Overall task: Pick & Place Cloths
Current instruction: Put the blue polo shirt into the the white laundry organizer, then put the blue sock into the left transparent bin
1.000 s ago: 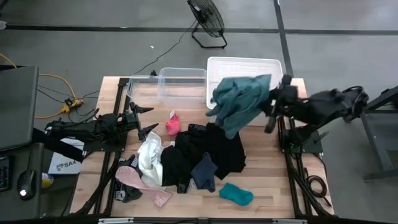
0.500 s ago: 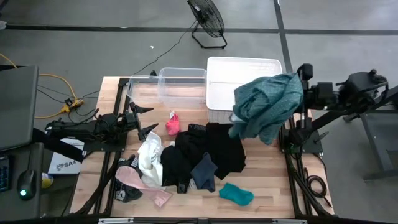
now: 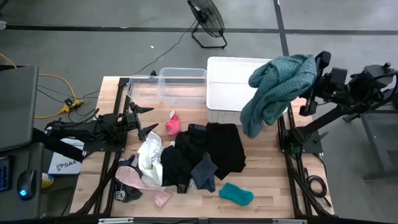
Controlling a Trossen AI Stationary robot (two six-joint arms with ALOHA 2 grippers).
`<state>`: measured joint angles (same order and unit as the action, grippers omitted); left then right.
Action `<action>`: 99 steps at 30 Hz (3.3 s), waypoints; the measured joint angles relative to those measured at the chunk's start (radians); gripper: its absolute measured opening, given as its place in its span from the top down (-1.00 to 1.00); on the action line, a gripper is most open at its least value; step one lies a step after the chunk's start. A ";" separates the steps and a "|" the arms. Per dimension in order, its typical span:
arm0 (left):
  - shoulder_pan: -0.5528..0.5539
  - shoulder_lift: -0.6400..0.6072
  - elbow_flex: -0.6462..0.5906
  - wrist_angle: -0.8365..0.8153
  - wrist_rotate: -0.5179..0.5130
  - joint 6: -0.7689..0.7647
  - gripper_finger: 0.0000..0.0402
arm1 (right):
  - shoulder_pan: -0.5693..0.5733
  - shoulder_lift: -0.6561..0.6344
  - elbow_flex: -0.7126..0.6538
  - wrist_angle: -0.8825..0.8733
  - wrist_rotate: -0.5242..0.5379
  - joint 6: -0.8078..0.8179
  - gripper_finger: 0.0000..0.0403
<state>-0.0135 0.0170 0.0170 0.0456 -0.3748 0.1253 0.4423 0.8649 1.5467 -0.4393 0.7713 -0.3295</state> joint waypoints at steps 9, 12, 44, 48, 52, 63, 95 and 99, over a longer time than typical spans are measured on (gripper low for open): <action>0.000 0.000 0.000 0.000 0.000 0.000 -0.83 | -0.011 0.055 0.000 0.302 0.335 -0.276 0.72; 0.000 0.000 0.000 0.000 0.000 0.000 -0.83 | -0.064 0.087 0.000 0.367 0.390 -0.334 0.72; 0.000 0.000 0.000 0.000 0.000 0.000 -0.83 | -0.834 0.533 0.000 -0.330 0.058 0.589 0.72; 0.000 0.000 0.000 -0.001 0.000 0.000 -0.83 | -0.926 0.587 0.000 -0.419 -0.127 0.673 0.72; 0.000 0.000 0.000 0.000 0.000 0.000 -0.83 | -0.982 0.639 0.000 -0.488 -0.292 0.678 0.72; 0.000 0.000 0.000 0.000 0.000 0.000 -0.83 | -1.015 0.766 0.000 -0.698 -0.513 0.590 0.72; 0.000 0.000 0.000 0.000 0.000 0.000 -0.83 | -0.998 0.680 0.000 -0.929 -0.629 0.622 -0.36; 0.000 0.000 0.000 -0.001 0.000 0.000 -0.83 | -0.961 0.586 0.000 -0.928 -0.649 0.650 -0.32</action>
<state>-0.0133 0.0170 0.0173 0.0450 -0.3750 0.1257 -0.5186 1.4505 1.5463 -1.3670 0.1226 0.3203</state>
